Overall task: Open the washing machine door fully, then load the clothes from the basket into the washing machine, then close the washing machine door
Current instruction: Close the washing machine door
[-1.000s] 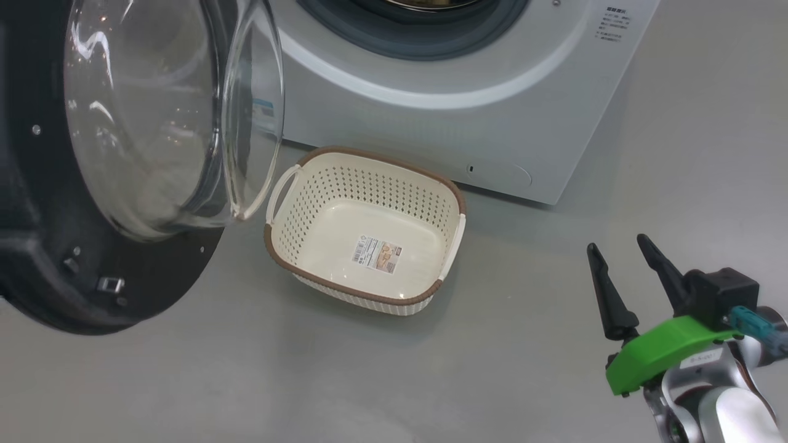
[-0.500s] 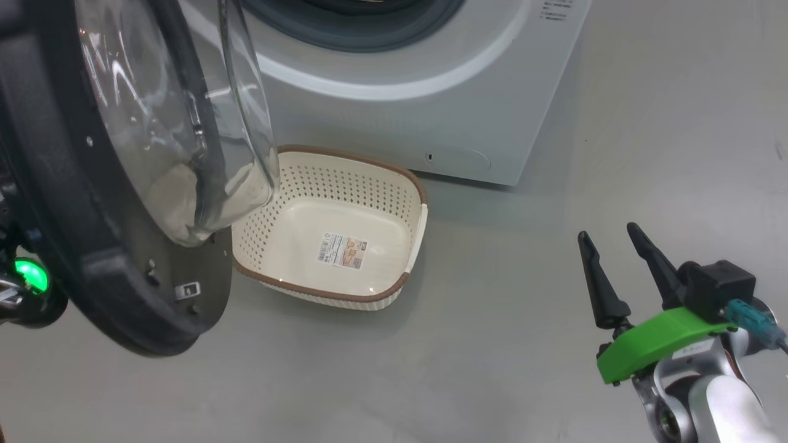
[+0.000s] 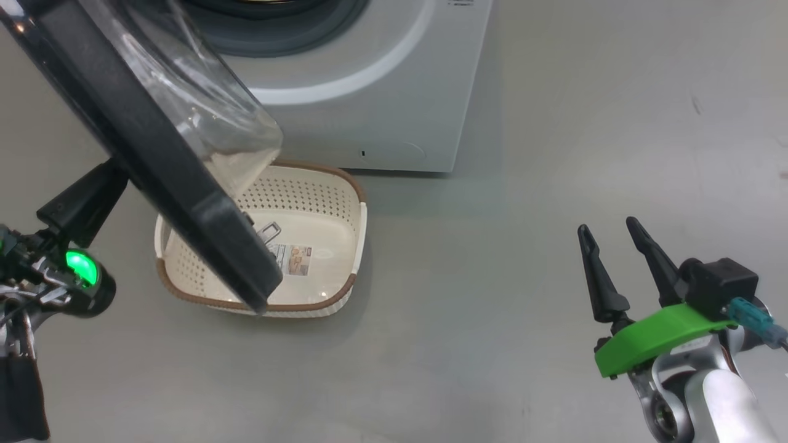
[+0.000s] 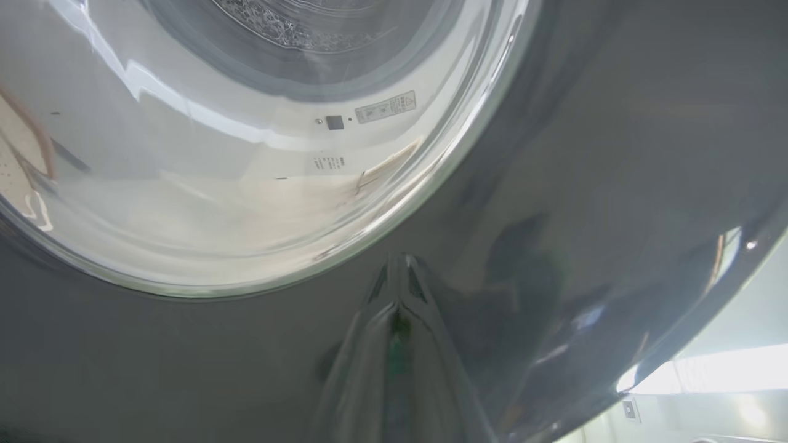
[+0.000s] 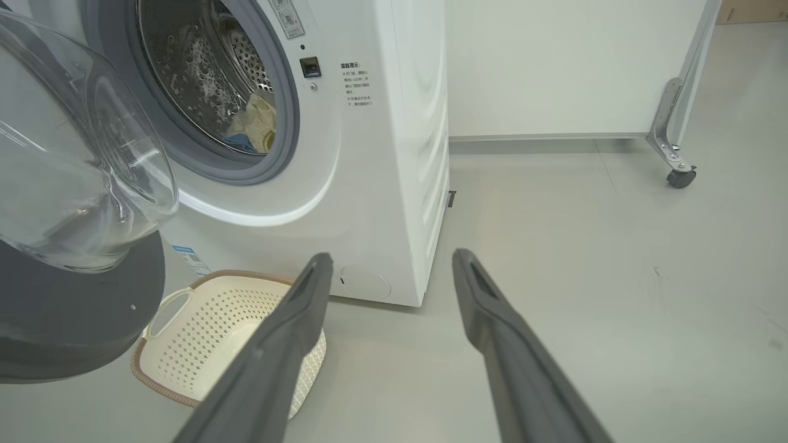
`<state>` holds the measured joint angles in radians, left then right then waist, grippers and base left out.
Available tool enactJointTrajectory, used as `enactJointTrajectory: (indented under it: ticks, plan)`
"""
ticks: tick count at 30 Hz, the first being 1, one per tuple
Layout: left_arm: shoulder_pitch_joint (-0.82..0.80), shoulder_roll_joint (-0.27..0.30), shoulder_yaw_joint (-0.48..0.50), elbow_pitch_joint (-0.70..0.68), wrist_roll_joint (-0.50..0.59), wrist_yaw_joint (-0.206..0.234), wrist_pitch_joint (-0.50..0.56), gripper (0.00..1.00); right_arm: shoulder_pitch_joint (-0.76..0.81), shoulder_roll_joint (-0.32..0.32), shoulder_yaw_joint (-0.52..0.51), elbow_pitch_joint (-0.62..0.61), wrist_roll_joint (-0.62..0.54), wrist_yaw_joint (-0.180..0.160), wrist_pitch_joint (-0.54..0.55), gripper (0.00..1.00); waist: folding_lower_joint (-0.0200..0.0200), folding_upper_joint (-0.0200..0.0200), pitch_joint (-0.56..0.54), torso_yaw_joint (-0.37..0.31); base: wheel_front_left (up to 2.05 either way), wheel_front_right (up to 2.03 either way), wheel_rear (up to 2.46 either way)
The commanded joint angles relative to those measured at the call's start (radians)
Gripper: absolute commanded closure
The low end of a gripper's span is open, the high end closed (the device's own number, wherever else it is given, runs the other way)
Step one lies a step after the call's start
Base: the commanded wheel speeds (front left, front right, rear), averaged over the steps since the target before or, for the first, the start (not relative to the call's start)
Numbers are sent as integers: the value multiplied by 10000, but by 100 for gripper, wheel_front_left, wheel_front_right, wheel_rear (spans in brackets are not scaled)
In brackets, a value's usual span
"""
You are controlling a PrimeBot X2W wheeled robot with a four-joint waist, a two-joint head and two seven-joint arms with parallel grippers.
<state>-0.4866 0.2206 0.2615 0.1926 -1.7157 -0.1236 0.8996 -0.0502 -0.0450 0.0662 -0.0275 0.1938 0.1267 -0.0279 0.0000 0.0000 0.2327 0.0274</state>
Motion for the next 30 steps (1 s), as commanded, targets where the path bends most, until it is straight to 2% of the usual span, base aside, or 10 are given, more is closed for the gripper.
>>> enactJointTrajectory:
  ticks: [1, 13, 30]
  plan:
    - [-305, 246, 248, -456, 62, -71, 144, 100, -395, -53, 184, -303, 90, 40, -145, 0, 0, 0, 63, -260, 0, 0, 0]
    - [-635, -210, 196, -560, 575, -71, 86, 100, -508, -53, 145, -129, 351, 40, -513, 0, 0, 0, 194, -1623, 0, 0, 0]
    - [-1603, -615, 123, -58, 1393, -71, -687, 100, -579, -53, 476, 97, 599, 40, -684, 0, 0, 0, 196, -2357, 0, 0, 0]
